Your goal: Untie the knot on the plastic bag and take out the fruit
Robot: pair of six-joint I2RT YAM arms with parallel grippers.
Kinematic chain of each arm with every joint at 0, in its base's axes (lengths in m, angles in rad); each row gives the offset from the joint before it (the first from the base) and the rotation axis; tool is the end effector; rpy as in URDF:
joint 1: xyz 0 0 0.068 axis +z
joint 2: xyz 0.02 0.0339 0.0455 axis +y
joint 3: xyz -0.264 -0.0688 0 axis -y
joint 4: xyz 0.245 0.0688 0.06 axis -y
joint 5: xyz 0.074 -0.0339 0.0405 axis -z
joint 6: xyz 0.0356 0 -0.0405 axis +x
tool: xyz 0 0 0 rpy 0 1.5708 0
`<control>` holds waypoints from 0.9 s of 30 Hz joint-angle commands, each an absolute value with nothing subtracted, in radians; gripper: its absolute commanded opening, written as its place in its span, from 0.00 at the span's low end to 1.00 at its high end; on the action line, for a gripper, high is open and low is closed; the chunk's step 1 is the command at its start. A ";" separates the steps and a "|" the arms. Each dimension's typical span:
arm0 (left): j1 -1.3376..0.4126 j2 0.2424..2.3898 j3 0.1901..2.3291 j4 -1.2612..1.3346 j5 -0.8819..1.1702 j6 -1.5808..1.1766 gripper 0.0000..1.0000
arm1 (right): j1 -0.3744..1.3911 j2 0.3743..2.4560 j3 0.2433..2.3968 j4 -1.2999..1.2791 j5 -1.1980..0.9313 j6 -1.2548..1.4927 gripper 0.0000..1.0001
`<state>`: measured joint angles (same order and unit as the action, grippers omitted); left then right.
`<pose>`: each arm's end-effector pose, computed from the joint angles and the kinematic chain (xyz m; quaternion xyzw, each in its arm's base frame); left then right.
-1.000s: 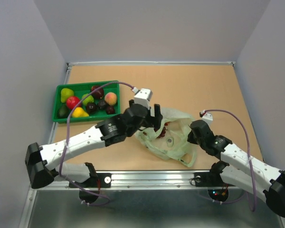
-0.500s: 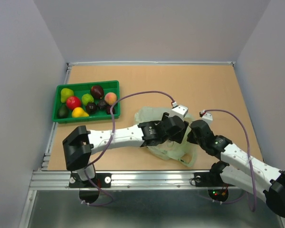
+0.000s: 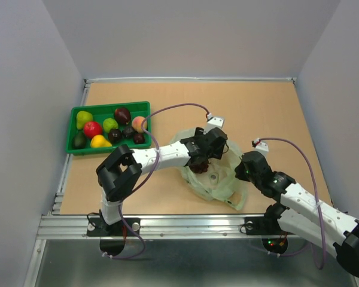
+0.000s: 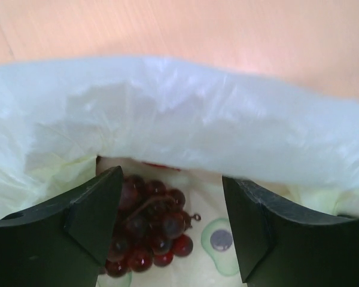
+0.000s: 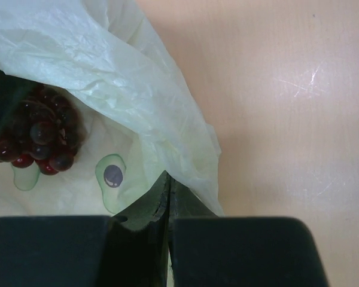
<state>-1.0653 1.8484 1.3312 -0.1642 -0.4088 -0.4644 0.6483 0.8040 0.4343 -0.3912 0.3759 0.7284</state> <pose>0.2147 -0.3587 0.2312 0.1782 0.8702 -0.1595 0.4308 0.1390 0.0889 0.1972 0.1097 0.8993 0.1132 0.4080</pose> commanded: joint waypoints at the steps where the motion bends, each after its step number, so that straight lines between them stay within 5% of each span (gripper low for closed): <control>1: -1.042 1.842 1.393 -0.071 -0.480 -0.426 0.80 | 0.644 0.790 0.433 -0.359 0.354 0.718 0.01; 11: -0.996 1.993 1.450 -0.003 -0.485 -0.384 0.86 | 0.644 0.807 0.433 -0.357 0.314 0.709 0.01; 27: -0.992 1.994 1.382 -0.005 -0.408 -0.437 0.81 | 0.646 0.802 0.433 -0.356 0.327 0.713 0.01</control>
